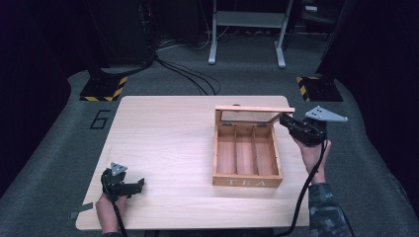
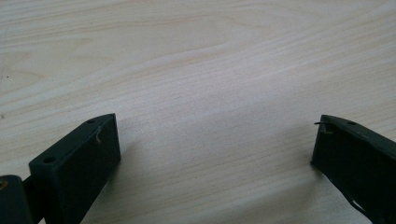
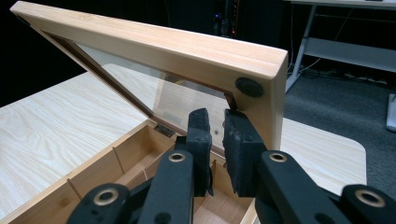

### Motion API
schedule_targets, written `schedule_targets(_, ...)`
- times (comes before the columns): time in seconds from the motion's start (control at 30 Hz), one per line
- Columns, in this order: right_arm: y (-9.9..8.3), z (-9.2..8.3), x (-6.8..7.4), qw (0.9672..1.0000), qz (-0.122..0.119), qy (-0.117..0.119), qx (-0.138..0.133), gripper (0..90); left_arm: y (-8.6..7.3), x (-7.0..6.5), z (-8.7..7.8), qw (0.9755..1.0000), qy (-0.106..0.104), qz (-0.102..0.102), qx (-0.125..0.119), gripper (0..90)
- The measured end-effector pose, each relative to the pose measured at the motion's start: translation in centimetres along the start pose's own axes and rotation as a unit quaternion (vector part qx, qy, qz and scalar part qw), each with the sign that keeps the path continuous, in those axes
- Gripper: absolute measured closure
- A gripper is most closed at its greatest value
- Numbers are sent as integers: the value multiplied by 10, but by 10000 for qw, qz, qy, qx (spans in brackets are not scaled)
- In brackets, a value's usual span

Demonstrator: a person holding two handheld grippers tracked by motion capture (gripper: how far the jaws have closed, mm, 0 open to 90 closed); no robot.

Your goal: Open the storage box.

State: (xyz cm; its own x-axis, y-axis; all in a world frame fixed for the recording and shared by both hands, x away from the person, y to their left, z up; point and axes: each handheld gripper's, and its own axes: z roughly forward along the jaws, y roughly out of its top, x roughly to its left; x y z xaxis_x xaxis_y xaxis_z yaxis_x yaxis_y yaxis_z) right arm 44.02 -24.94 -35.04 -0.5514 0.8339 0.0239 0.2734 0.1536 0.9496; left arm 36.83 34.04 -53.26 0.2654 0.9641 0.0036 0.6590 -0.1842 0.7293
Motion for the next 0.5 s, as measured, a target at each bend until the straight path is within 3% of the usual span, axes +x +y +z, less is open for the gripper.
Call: schedule_targets(0.5,0,0,0,10000,-15,6,-14,803,0,0,0,10000,-16,10,22,9)
